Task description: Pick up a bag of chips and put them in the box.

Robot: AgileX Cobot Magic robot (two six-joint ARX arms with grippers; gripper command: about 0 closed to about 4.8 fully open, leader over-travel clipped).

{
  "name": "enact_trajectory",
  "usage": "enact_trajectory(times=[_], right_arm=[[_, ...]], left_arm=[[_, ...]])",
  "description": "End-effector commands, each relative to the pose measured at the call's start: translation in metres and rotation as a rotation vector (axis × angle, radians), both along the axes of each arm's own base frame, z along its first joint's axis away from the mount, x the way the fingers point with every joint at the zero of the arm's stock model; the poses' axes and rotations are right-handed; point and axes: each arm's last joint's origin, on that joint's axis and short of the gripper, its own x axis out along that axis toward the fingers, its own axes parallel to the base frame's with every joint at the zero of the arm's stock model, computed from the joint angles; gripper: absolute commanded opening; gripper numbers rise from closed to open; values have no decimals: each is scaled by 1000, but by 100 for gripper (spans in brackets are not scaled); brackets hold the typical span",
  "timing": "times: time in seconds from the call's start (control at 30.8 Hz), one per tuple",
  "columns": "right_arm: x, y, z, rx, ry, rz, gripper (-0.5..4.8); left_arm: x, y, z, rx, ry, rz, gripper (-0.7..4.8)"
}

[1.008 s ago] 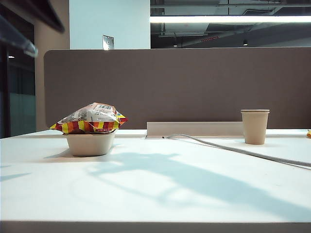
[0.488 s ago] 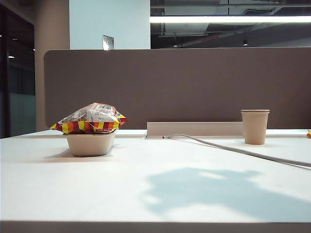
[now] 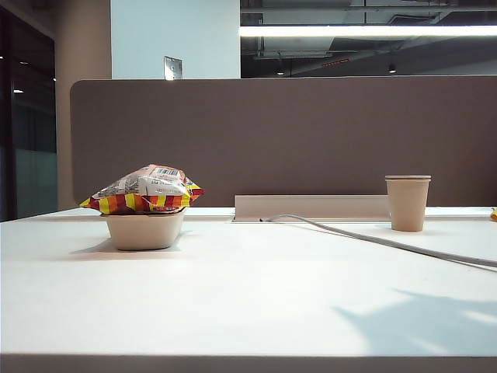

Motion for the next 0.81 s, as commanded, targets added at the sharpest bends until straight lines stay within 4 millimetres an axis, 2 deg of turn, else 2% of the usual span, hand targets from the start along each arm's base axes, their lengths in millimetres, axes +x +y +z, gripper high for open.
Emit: enact_trajectory(times=[0.03, 0.29, 0.59, 0.81], right_arm=[[-3, -2, -10, 21, -8, -5, 336], [1, 0, -32, 11, 8, -5, 336], [12, 8, -56, 24, -11, -1, 332], [19, 13, -79, 31, -22, -5, 332]], left_arm=[[0, 0, -6, 5, -6, 2, 439], [3, 0, -38, -44, -2, 10, 439], [1, 3, -69, -93, -46, 100, 439], [12, 1, -93, -122, 4, 122, 435]])
